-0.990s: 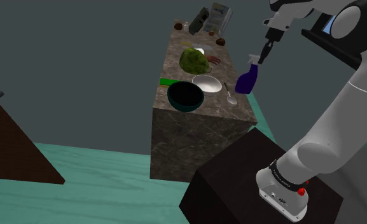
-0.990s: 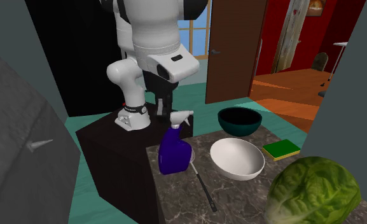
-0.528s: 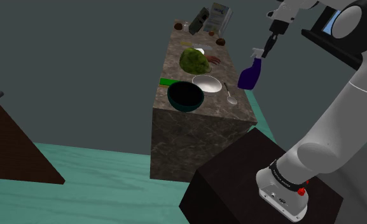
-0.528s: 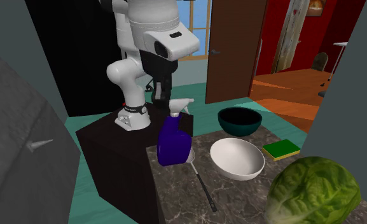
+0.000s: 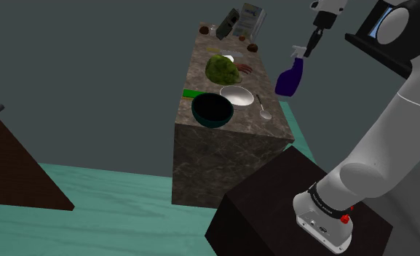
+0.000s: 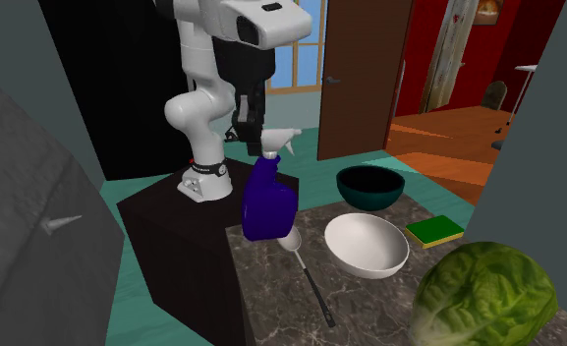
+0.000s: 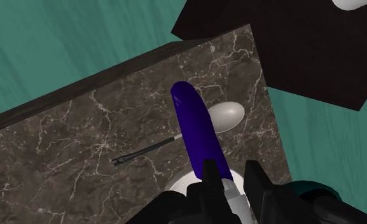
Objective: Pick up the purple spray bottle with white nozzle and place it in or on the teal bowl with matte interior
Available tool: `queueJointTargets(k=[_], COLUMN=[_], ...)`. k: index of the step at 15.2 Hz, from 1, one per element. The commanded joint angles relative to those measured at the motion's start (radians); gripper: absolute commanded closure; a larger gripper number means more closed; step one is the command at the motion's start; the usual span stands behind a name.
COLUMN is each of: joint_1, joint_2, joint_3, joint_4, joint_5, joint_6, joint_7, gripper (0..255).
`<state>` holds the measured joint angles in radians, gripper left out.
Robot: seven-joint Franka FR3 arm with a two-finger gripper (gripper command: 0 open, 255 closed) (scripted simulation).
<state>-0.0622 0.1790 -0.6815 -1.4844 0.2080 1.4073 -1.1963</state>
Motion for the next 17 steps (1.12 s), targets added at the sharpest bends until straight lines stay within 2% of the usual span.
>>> queueJointTargets(k=[1,9,17], joint_1=[-0.008,-0.039,0.117], joint_2=[0.01,0.053,-0.075], joint_3=[-0.002,-0.007,0.068], joint_4=[0.041,0.192,0.117], joint_5=[0.006,0.034,-0.007], joint_6=[-0.033,-0.151,-0.147], joint_7=[-0.003,-0.006,0.218], gripper=[255,255,255])
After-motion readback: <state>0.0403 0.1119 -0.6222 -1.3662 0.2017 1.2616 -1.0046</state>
